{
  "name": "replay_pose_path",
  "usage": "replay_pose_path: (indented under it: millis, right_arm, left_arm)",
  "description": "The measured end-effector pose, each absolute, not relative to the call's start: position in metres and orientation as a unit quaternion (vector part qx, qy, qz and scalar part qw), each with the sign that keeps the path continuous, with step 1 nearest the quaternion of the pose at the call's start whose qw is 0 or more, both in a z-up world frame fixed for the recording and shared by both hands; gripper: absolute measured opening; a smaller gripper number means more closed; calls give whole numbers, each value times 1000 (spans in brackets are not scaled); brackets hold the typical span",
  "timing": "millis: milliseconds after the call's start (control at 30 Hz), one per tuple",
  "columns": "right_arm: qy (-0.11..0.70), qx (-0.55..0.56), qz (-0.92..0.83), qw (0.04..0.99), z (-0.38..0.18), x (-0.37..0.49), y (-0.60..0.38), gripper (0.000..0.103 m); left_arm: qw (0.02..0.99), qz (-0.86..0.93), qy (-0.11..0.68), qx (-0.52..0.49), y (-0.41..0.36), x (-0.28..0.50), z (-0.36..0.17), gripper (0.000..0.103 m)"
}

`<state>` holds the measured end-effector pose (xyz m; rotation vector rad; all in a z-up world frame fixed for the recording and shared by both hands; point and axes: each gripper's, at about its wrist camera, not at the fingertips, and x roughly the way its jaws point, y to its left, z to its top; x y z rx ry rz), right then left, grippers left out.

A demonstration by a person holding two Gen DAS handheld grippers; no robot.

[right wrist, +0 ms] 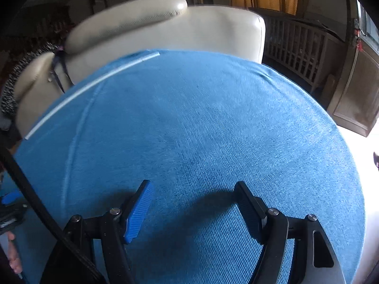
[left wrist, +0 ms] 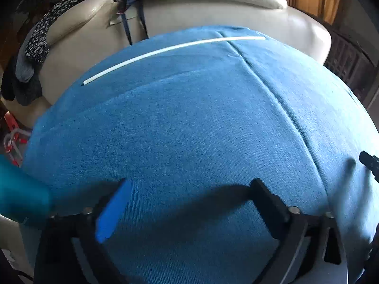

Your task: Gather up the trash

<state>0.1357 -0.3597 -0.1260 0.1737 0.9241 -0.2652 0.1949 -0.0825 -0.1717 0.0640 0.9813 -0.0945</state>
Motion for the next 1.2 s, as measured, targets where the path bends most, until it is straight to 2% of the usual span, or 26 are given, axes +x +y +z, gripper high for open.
replay_pose_path:
  millis: [100, 267, 467, 600, 1200]
  right_arm:
    - [448, 80, -119, 883, -128, 141, -355, 76]
    - [463, 42, -119, 877, -129, 149, -342, 86]
    - [458, 45, -118, 880, -126, 143, -341, 87]
    - [428, 62, -100, 896, -102, 119, -331, 87]
    - [322, 16, -4, 946, 32, -62, -248, 87]
  left_arm:
    - [881, -42, 470, 22, -79, 195, -173, 103]
    - [882, -44, 469, 20, -75, 208, -172, 103]
    - [879, -58, 473, 28, -73, 212, -172, 103]
    - [886, -34, 460, 50, -70, 200, -165, 103]
    - [946, -33, 311, 79, -40, 17, -2, 103]
